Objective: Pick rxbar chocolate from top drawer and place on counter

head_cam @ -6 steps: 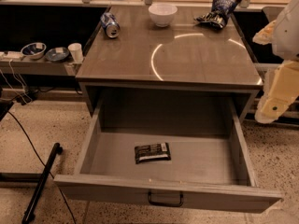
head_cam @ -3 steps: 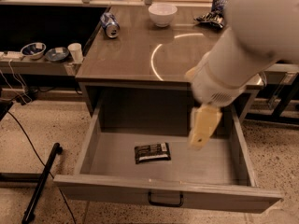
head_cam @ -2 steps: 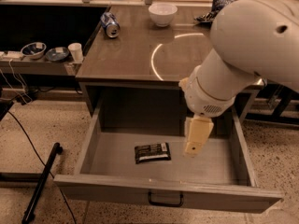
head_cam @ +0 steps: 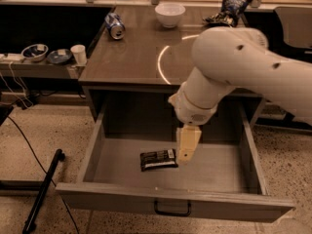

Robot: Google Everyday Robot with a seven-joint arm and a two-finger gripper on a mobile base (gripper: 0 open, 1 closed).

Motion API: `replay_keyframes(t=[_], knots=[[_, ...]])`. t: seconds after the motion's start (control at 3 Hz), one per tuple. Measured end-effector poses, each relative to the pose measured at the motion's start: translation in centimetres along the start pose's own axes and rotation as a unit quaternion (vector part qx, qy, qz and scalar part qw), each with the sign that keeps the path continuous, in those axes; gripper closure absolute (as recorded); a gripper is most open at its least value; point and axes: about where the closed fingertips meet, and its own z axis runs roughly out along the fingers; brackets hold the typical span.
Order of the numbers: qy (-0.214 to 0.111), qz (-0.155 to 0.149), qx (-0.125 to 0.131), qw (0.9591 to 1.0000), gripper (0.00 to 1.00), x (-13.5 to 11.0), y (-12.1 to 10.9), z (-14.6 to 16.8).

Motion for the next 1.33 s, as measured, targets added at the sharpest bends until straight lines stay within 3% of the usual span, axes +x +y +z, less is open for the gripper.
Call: replay_keyframes(t=[0.33,0.67,1.0,1.33], knots=[[-0.008,0.001,-0.042,0.9991,0.00,1.0,-1.3,7.3],[-0.010,0.008,-0.068,0.9976,0.00,1.8,-2.3,12.3],[-0.019,-0.002,-0.067,0.9976,0.08,1.5,-2.1,15.1],[-0.028,-0.015,-0.081,0.9962,0.25,0.5,-1.0,18.2]])
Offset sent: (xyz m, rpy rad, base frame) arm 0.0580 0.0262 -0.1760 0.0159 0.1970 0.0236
